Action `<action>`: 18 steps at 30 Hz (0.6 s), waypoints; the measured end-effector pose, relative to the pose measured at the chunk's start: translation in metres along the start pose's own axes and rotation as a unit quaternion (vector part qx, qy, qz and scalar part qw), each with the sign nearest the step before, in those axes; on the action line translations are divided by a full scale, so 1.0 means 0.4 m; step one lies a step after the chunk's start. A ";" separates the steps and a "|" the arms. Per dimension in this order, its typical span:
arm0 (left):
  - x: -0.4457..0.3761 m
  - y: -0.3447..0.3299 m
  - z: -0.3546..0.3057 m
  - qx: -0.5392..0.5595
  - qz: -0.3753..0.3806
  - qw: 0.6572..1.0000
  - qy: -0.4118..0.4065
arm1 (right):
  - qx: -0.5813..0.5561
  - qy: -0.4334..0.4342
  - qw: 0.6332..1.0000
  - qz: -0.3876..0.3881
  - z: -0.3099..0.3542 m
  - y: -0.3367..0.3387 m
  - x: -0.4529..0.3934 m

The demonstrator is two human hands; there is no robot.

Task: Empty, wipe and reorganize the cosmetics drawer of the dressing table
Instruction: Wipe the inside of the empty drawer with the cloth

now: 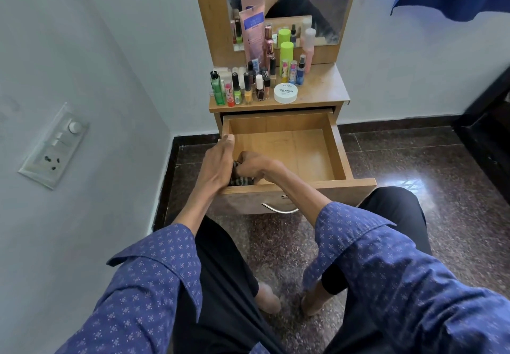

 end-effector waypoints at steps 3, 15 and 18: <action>0.002 0.002 -0.001 0.004 -0.001 1.000 -0.002 | -0.092 -0.027 0.995 -0.035 -0.020 0.008 -0.022; 0.004 -0.001 -0.001 0.003 0.003 1.000 0.015 | 0.222 0.142 0.956 -0.131 -0.027 0.068 -0.126; 0.003 0.001 0.004 0.002 0.003 1.000 0.024 | 0.259 0.171 0.939 -0.149 -0.039 0.055 -0.139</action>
Point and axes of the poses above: each hand's wrist, its own x-axis away from the middle knuckle, its own y-axis out of the back of the hand, z = x × y, the point moved 4 cm from there along -x, towards the middle knuckle, and after that the axes turned 2 degrees about y, right-handed, at the moved point
